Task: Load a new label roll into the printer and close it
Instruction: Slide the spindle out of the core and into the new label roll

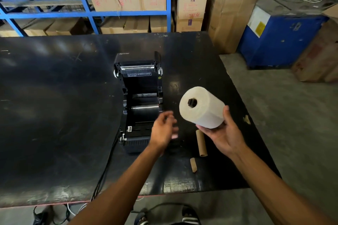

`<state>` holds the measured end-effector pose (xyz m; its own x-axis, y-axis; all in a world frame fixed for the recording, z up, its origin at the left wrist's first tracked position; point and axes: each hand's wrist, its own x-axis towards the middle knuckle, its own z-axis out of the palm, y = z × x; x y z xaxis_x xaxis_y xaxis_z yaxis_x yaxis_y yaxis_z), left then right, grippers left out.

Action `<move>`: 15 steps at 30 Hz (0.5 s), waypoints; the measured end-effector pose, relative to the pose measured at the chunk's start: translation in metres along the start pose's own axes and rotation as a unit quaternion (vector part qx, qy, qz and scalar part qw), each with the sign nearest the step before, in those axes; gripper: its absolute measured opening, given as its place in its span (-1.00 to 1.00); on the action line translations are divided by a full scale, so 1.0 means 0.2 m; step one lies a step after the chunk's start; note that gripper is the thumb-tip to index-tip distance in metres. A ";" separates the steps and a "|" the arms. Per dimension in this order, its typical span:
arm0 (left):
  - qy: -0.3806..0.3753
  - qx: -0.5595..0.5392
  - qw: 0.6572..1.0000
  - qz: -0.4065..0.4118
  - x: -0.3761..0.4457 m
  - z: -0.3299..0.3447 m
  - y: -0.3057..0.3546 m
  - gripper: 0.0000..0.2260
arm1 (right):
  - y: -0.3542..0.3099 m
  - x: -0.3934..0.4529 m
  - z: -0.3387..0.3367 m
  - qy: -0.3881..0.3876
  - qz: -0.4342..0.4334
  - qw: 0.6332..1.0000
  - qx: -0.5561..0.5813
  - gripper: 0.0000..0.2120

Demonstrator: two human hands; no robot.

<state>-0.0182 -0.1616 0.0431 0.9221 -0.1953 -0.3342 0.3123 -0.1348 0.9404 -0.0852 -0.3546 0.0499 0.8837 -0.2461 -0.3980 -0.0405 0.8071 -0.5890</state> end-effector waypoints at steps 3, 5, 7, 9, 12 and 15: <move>-0.001 0.249 0.968 0.032 0.01 0.11 -0.18 -0.67 | -0.05 -0.01 -0.04 -0.009 -0.016 1.000 0.011 -0.50; -0.029 0.395 0.918 0.010 0.02 0.19 -0.24 -0.56 | -0.06 -0.02 -0.07 -0.006 -0.019 1.000 0.019 -0.47; -0.055 0.490 0.870 -0.022 0.03 0.25 -0.26 -0.48 | -0.07 -0.03 -0.10 -0.001 -0.019 0.999 0.025 -0.45; -0.059 0.536 0.841 -0.036 0.04 0.30 -0.27 -0.46 | -0.07 -0.03 -0.13 0.003 -0.020 0.999 0.031 -0.46; -0.055 0.554 0.830 -0.044 0.06 0.32 -0.29 -0.43 | -0.07 -0.05 -0.17 0.006 -0.015 0.999 0.034 -0.49; -0.041 0.514 0.854 -0.070 0.08 0.33 -0.29 -0.43 | -0.05 -0.06 -0.20 0.007 -0.009 0.999 0.042 -0.54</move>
<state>-0.0370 -0.2206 -0.0207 0.8605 -0.1688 -0.4807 0.0132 -0.9358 0.3522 -0.1136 -0.3810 0.0330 0.8774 -0.2684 -0.3976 0.0161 0.8448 -0.5348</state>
